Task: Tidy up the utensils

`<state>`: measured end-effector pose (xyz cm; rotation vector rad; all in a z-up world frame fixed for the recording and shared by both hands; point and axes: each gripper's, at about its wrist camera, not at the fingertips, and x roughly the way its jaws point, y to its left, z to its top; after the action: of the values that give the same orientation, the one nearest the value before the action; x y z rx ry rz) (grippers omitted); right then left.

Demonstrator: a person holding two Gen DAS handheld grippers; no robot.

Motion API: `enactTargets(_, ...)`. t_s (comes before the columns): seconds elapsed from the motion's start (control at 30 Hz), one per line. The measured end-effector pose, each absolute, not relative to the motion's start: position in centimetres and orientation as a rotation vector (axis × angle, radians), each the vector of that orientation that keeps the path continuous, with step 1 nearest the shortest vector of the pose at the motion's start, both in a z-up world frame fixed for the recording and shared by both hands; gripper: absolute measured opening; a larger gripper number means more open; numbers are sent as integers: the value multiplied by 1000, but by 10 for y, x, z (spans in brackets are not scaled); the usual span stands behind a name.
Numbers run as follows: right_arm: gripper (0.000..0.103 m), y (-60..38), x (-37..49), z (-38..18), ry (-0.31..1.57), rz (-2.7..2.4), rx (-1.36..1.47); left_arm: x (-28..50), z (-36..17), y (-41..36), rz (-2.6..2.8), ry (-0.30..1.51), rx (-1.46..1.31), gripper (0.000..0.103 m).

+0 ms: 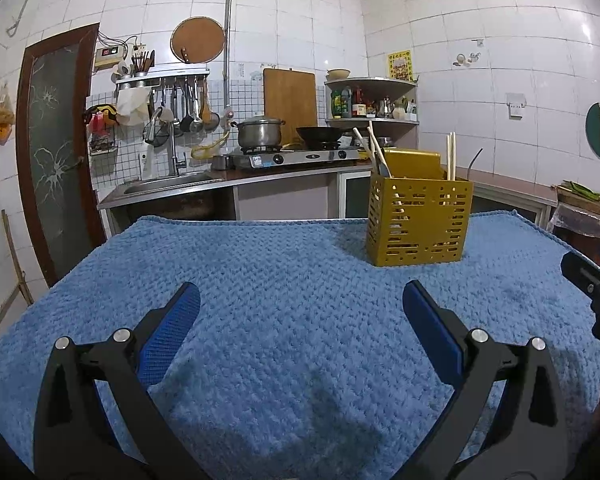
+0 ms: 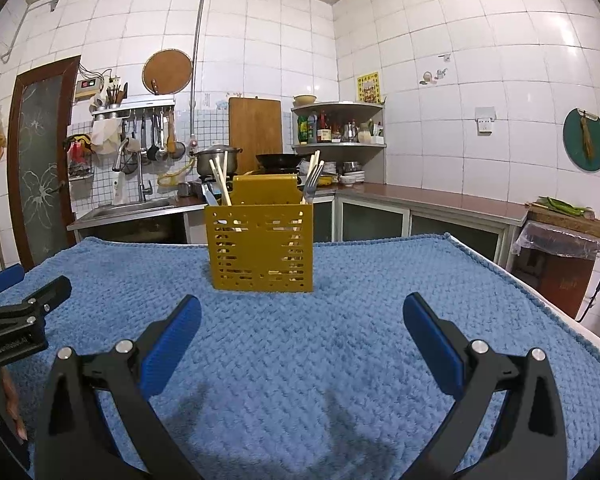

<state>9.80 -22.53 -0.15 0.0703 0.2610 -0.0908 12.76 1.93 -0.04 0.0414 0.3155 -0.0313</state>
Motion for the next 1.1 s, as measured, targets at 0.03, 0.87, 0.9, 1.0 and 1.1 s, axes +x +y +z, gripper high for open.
enactTargets(0.03,99,-225,98,-2,262,-91,70,128,-1,19,-29,317,43,98)
enactTargets(0.87,99,-228,98,-3,261,-92,58,128,-1,22,-23,321,44,98)
enactTargets(0.9,99,-227,98,-2,262,-92,59,128,0,21,-23,320,45,98)
enactTargets(1.0,99,-228,98,-3,261,-92,58,128,0,22,-24,320,45,98)
enactTargets(1.1,99,-227,98,-2,260,-92,58,128,0,21,-23,320,45,98)
